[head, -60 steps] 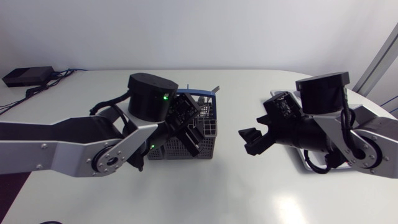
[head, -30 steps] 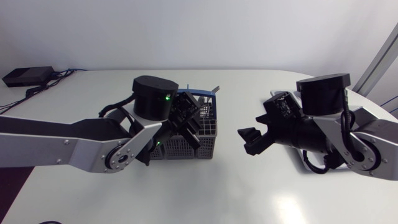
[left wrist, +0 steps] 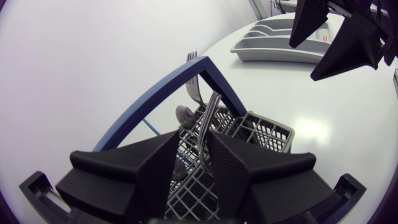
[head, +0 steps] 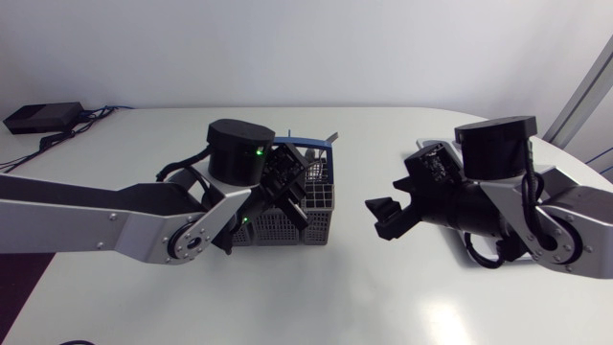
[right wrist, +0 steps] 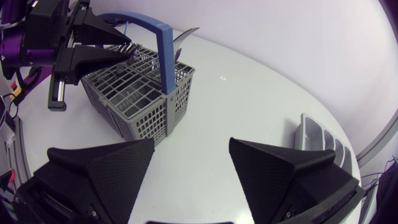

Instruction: Unload the cutlery basket into the drawer organizer.

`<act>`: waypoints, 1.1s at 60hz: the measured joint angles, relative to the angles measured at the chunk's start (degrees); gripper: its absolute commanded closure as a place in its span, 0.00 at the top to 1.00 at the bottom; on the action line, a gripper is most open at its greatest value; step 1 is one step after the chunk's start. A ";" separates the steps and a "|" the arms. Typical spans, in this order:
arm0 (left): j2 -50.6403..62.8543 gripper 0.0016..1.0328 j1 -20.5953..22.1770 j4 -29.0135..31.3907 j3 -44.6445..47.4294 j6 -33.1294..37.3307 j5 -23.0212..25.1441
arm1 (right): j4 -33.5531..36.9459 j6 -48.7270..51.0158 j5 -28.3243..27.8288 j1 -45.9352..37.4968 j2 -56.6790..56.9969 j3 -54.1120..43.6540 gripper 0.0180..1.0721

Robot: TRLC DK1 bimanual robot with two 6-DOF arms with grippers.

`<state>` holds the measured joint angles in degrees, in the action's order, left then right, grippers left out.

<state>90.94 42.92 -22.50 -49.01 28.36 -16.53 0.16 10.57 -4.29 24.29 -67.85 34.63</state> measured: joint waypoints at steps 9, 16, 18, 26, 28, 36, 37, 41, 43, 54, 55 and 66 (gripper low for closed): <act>0.26 0.24 0.00 -0.13 -0.22 -0.02 0.24 | -0.24 0.00 0.00 0.00 -0.09 -0.59 0.83; 0.50 0.19 0.00 -0.11 -0.31 -0.02 1.14 | -0.70 0.00 -0.02 0.00 -0.09 -1.09 0.83; 0.63 0.16 0.00 -0.11 -0.44 0.00 1.27 | -0.83 0.00 -0.02 0.00 -0.09 -1.11 0.83; 0.87 0.11 -0.09 0.02 -0.96 -0.02 1.53 | -1.51 0.00 0.00 0.00 -0.09 -1.18 0.83; 0.87 0.10 -0.13 0.11 -0.96 0.00 1.68 | -1.66 0.00 0.00 0.00 -0.09 -1.22 0.83; 0.87 0.08 -0.44 -0.11 -0.96 -0.02 1.95 | -1.68 0.00 0.00 0.00 -0.33 -1.38 0.83; 0.87 0.08 -0.50 -0.11 -0.96 -0.02 1.97 | -1.70 0.00 0.00 0.00 -0.39 -1.38 0.83; 0.85 0.07 -0.68 -0.48 -0.96 0.00 2.12 | -1.73 0.00 -0.02 0.00 -0.66 -1.44 0.83; 0.85 0.07 -0.66 -0.68 -0.96 0.00 2.14 | -1.84 0.00 -0.02 0.00 -0.72 -1.51 0.83; 0.85 0.06 -0.76 -2.29 -0.94 0.00 2.12 | -2.16 0.00 0.00 0.00 -1.40 -1.86 0.83; 0.85 0.06 -0.76 -2.32 -0.94 0.00 2.12 | -2.16 0.00 0.00 0.00 -1.46 -1.86 0.83; -0.33 0.06 -0.87 -3.72 -0.24 -0.04 2.12 | -2.78 0.00 0.00 0.00 -1.92 -1.86 0.83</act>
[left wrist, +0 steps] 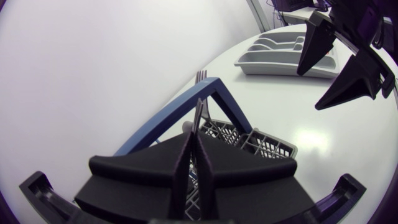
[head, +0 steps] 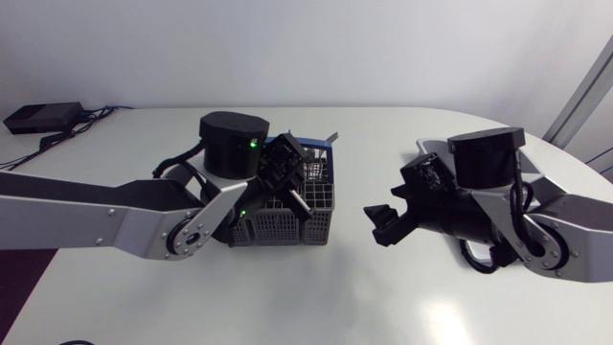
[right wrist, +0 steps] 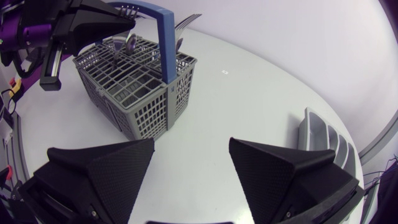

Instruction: Unload the cutlery basket into the drawer organizer.

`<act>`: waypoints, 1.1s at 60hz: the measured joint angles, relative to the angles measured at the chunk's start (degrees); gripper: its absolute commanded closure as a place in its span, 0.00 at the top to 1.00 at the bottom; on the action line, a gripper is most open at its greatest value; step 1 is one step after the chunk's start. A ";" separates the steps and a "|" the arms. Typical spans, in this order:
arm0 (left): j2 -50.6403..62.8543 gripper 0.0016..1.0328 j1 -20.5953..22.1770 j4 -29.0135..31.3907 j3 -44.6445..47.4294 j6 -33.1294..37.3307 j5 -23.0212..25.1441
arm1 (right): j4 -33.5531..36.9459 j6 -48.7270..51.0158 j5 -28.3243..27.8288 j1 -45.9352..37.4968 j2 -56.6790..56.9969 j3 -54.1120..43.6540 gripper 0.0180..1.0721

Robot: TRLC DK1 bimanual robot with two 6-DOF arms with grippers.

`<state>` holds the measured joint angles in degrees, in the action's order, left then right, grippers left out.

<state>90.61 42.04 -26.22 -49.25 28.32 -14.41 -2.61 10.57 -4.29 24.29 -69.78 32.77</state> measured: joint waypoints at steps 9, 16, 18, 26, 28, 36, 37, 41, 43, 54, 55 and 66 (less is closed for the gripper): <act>-2.71 0.06 -0.04 -5.29 3.89 0.00 0.02 | -0.24 0.00 0.00 0.00 -0.13 0.00 0.83; -4.26 0.06 -0.04 -7.61 5.84 -0.24 0.50 | -0.24 0.00 0.00 0.11 -0.68 0.00 0.83; -4.55 0.06 -0.04 -8.00 6.19 -0.26 0.66 | -0.26 0.00 0.00 0.20 -0.77 0.00 0.83; -4.96 0.06 -0.07 -9.60 7.19 -0.90 0.68 | -0.24 0.00 0.00 0.42 -1.07 -0.02 0.83; -4.96 0.07 -0.04 -9.86 7.30 -0.90 0.68 | -0.24 0.02 0.00 0.42 -1.11 -0.02 0.83; -4.96 0.07 -0.04 -11.45 7.43 -1.11 0.68 | -0.24 0.07 -0.74 0.55 -0.98 -0.02 0.83; -4.98 0.07 -0.04 -11.61 7.43 -1.16 0.70 | -0.24 0.13 -1.11 0.61 -0.83 -0.09 0.83; -5.05 0.07 -0.04 -12.72 7.43 -1.36 0.96 | -0.22 0.20 -2.08 1.25 0.44 -0.37 0.83; -5.11 0.07 -0.04 -12.94 7.43 -1.38 1.09 | -0.22 0.20 -2.25 1.75 1.16 -0.39 0.83; -5.20 0.07 -0.04 -14.36 7.43 -1.55 1.62 | -0.22 0.20 -3.23 6.86 3.78 -0.37 0.83; -5.20 0.07 -0.04 -14.45 7.43 -1.57 1.73 | -0.22 0.20 -3.23 7.26 3.78 -0.35 0.83; -5.81 0.07 -0.11 -15.58 7.65 -1.73 2.19 | -0.22 0.20 -3.28 9.05 1.88 1.44 0.83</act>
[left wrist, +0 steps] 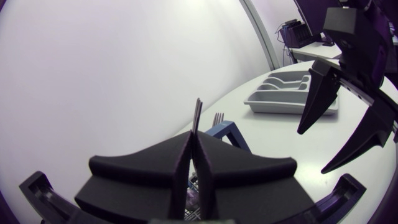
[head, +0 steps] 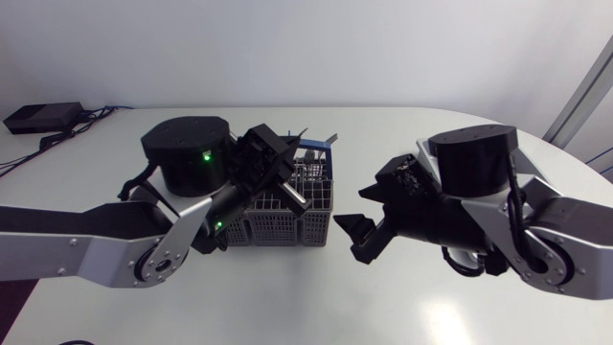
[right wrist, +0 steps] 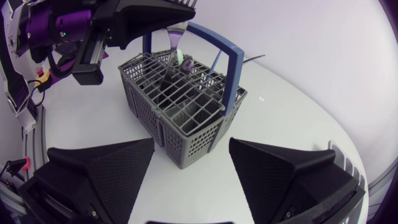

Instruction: Unload the cutlery basket into the drawer organizer.

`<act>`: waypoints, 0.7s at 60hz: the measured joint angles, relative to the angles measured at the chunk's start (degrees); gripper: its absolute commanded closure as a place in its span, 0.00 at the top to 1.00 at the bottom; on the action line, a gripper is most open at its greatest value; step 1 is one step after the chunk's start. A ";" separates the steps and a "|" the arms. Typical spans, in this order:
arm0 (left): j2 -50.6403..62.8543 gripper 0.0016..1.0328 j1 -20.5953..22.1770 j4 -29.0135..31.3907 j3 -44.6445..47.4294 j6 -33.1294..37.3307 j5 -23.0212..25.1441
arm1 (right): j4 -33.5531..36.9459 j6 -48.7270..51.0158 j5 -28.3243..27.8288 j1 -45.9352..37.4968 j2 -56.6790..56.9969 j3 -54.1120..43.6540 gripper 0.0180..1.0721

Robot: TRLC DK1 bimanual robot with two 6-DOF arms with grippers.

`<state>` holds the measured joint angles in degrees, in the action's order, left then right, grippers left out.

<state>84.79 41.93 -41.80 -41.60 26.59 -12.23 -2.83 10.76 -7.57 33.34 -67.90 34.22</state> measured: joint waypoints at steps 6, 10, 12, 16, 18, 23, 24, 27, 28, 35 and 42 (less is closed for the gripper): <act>-1.55 0.07 -0.07 -0.61 0.55 -0.50 0.04 | -0.02 -0.02 0.02 0.35 -1.42 1.07 0.83; -2.58 0.07 -0.04 -1.40 0.85 -0.96 0.02 | -0.02 -0.02 -0.22 0.72 -2.45 1.64 0.83; -2.99 0.08 -0.04 -2.05 1.05 -1.07 0.02 | -0.04 -0.02 -0.37 0.87 -3.02 1.86 0.83; -3.56 0.08 -0.04 -3.78 1.68 -1.07 0.04 | -0.17 -0.02 -0.39 1.33 -4.04 2.16 0.83; -3.80 0.08 -0.04 -4.39 2.08 -1.07 0.20 | -0.22 -0.02 -0.42 1.57 -4.61 2.25 0.83; -3.96 0.08 -0.04 -5.57 2.73 -1.05 0.22 | -0.50 -0.02 -0.81 2.01 -5.77 2.47 0.83; -3.96 0.08 -0.04 -5.79 2.86 -1.07 0.20 | -0.50 -0.02 -0.81 2.14 -5.92 2.51 0.83; -3.98 0.08 -0.04 -6.75 3.37 -1.07 0.22 | -0.52 -0.02 -0.92 2.27 -6.25 2.54 0.83; -3.98 0.08 -0.04 -7.06 3.50 -1.07 0.20 | -0.55 -0.04 -1.09 2.32 -6.32 2.54 0.83; -3.98 0.08 -0.04 -9.16 4.46 -1.07 0.22 | -0.70 -0.04 -2.08 2.58 -6.38 2.56 0.83; -4.22 0.08 0.22 -9.60 4.50 -1.03 0.22 | -0.72 -0.04 -3.17 2.56 -6.38 2.86 0.83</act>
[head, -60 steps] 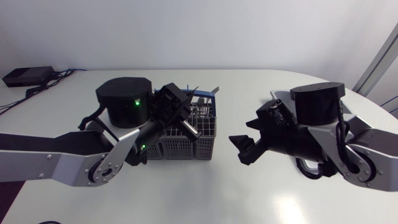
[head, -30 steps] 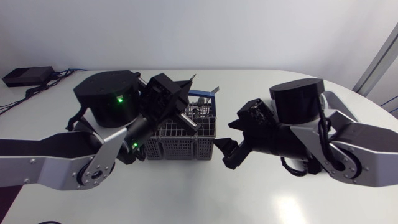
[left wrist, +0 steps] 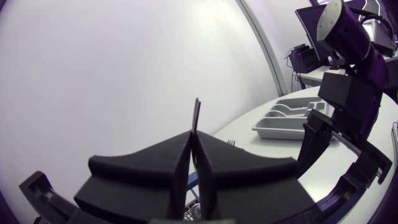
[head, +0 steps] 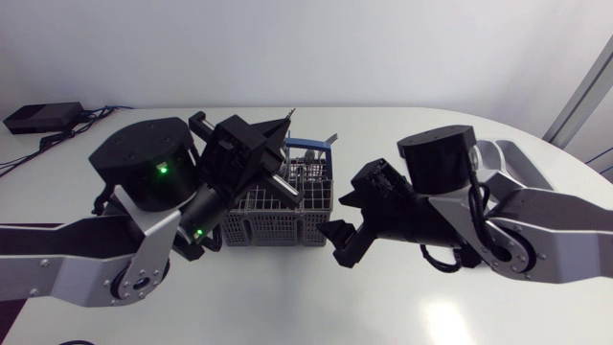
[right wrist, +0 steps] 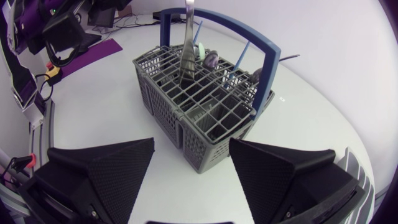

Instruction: Unload the cutlery basket into the drawer organizer.

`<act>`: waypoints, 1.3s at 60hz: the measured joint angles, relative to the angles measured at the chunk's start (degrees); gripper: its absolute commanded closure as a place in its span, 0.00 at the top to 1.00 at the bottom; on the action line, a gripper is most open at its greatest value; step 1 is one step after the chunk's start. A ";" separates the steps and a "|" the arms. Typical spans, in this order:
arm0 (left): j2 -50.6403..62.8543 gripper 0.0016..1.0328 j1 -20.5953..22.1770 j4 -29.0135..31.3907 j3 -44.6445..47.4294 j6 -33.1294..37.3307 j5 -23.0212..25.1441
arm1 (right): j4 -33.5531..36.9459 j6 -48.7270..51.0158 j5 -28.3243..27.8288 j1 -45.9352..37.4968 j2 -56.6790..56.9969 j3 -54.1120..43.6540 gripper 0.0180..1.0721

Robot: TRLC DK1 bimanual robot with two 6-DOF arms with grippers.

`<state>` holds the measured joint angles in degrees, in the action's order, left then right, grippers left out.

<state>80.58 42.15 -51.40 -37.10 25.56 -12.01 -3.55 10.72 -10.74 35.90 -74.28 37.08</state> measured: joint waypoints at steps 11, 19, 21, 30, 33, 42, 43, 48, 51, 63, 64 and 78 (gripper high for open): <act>-1.53 0.08 1.18 -1.03 0.00 1.18 0.02 | -0.20 0.00 -1.05 0.07 -1.09 1.79 0.83; -2.58 0.08 1.27 -1.20 0.00 1.51 0.02 | -0.59 0.00 -1.11 0.07 -2.16 2.38 0.83; -2.82 0.08 1.27 -1.20 0.00 1.51 0.02 | -0.81 0.00 -1.29 0.07 -2.30 2.38 0.83; -4.07 0.08 1.27 -1.18 0.00 1.51 0.02 | -1.09 0.00 -1.49 0.07 -2.36 2.58 0.83; -4.92 0.08 1.25 -1.16 0.00 1.49 0.02 | -1.22 0.00 -1.51 0.07 -2.34 2.60 0.83; -8.66 0.08 1.25 5.31 -1.97 1.16 0.55 | -0.09 -0.02 -3.06 -0.13 0.72 2.60 0.83; -9.01 0.08 1.22 6.67 -2.47 0.92 0.90 | 0.11 0.00 -3.34 -0.24 1.44 2.60 0.83; -10.19 0.08 0.87 14.88 -5.84 -1.68 2.84 | 1.55 -0.24 -4.81 -1.38 6.34 2.62 0.83; -10.32 0.08 0.44 18.75 -7.96 -3.48 4.22 | 2.45 -0.48 -5.66 -2.27 8.96 2.67 0.83; -10.29 0.08 -3.19 28.74 -14.82 -12.44 9.01 | 5.70 -3.65 -10.36 -4.72 15.32 3.10 0.83; -10.23 0.08 -3.37 29.29 -15.21 -13.05 9.29 | 6.10 -4.00 -10.84 -4.92 15.45 3.30 0.83; -7.89 0.08 -5.18 37.46 -19.50 -20.04 14.71 | 8.13 -9.25 -17.25 -7.58 13.57 8.90 0.82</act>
<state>72.69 36.97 -13.93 -56.60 5.52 2.70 4.58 1.48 -27.99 28.32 -60.71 45.98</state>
